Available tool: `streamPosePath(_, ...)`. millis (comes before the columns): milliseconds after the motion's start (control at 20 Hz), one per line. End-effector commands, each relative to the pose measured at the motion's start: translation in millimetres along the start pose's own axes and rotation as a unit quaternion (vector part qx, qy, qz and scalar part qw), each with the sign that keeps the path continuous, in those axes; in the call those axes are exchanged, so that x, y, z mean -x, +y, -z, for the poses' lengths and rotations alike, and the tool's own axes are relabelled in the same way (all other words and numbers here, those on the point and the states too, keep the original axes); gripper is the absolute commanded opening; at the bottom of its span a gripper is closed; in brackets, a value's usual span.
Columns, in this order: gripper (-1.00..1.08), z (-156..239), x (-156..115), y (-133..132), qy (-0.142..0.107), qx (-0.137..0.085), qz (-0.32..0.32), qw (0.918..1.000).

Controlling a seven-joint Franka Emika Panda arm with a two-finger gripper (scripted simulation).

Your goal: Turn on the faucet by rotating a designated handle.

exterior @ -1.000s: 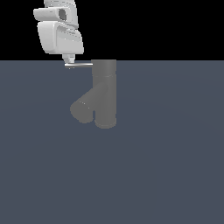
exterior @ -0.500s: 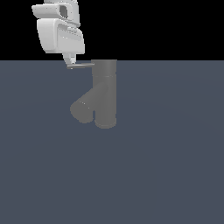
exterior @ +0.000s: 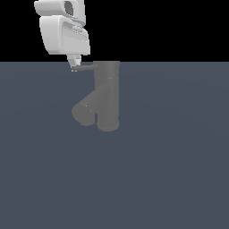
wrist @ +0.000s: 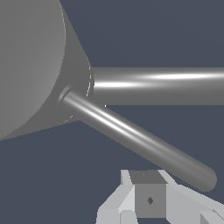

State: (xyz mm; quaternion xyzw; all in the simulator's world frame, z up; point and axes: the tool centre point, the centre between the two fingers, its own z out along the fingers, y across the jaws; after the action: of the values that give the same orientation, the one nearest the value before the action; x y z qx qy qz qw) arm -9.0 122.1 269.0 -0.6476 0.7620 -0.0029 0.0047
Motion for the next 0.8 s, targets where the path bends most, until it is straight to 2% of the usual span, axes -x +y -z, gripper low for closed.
streamPosePath(0,-1.00,0,-11,6,0.002,0.004,-0.004,1.0000)
streamPosePath(650,-1.00,1,-35,32,0.002,0.005,-0.004,1.0000)
streamPosePath(750,-1.00,0,-26,31,0.002,0.003,0.003,1.0000)
